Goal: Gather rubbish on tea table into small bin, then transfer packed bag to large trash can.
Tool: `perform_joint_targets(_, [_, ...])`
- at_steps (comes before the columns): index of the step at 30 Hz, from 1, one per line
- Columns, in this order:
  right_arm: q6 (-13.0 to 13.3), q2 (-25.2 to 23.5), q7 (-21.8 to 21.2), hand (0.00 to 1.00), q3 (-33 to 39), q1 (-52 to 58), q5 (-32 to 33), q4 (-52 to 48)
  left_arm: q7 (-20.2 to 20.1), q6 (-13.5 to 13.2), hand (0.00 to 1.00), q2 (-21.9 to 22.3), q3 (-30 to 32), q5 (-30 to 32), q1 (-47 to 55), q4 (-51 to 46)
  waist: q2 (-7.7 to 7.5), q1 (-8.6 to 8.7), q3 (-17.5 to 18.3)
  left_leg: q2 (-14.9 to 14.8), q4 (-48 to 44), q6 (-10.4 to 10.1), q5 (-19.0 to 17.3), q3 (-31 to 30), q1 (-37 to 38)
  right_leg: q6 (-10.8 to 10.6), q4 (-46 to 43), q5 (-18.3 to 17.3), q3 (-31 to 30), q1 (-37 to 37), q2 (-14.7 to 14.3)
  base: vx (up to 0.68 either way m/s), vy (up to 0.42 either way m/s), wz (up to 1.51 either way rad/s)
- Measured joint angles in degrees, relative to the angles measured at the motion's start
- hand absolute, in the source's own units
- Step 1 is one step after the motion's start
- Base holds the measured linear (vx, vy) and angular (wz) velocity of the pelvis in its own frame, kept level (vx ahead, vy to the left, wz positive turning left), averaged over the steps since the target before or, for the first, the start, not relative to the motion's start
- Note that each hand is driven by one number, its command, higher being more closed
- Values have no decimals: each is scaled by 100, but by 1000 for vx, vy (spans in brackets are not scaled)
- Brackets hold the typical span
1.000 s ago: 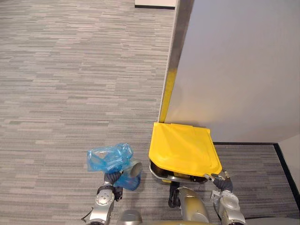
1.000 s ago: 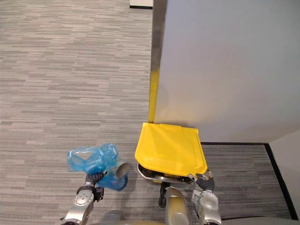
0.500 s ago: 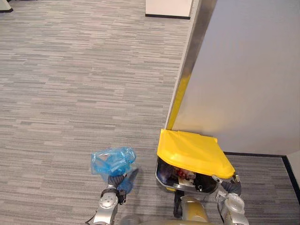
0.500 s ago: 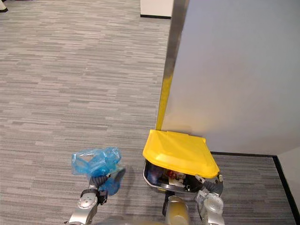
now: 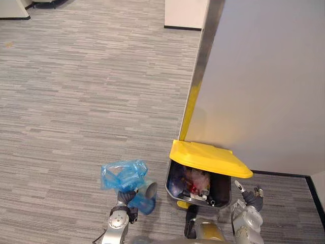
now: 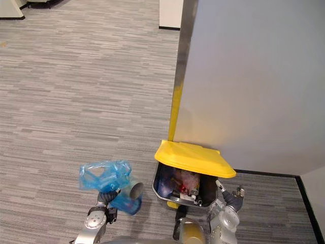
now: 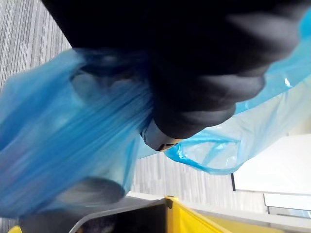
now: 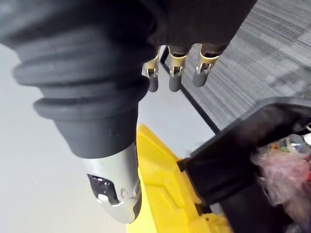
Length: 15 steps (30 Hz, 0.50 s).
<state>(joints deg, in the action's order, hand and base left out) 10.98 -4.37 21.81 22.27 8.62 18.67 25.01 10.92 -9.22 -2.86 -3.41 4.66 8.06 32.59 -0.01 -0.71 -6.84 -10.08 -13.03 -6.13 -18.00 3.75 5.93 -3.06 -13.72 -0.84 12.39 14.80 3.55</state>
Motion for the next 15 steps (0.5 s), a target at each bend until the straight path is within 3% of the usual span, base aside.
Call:
perform_joint_targets(5, [-23, 9, -2, 0, -97, 69, 102, 280, 45, 11, 100, 34, -56, -5, -1, 1, 15, 6, -1, -87, 28, -58, 30, 204, 96, -10, 50, 55, -146, 5, -151, -31, -31, -18])
perform_joint_targets(11, [-356, 37, -671, 0, -716, -104, 80, 1265, 45, 32, 100, 27, 81, -13, -14, 82, 93, -2, -51, -73, 120, -100, 57, 413, 205, 75, 92, 127, -334, 41, -242, -11, 1, -18])
perform_joint_targets(15, [-421, 58, -868, 0, -942, -279, -35, 1652, 44, 30, 100, -13, 161, -52, -20, 260, 98, -10, -65, -55, 154, -97, 59, 392, 204, 75, 90, 125, -324, 51, -240, -16, 1, 1])
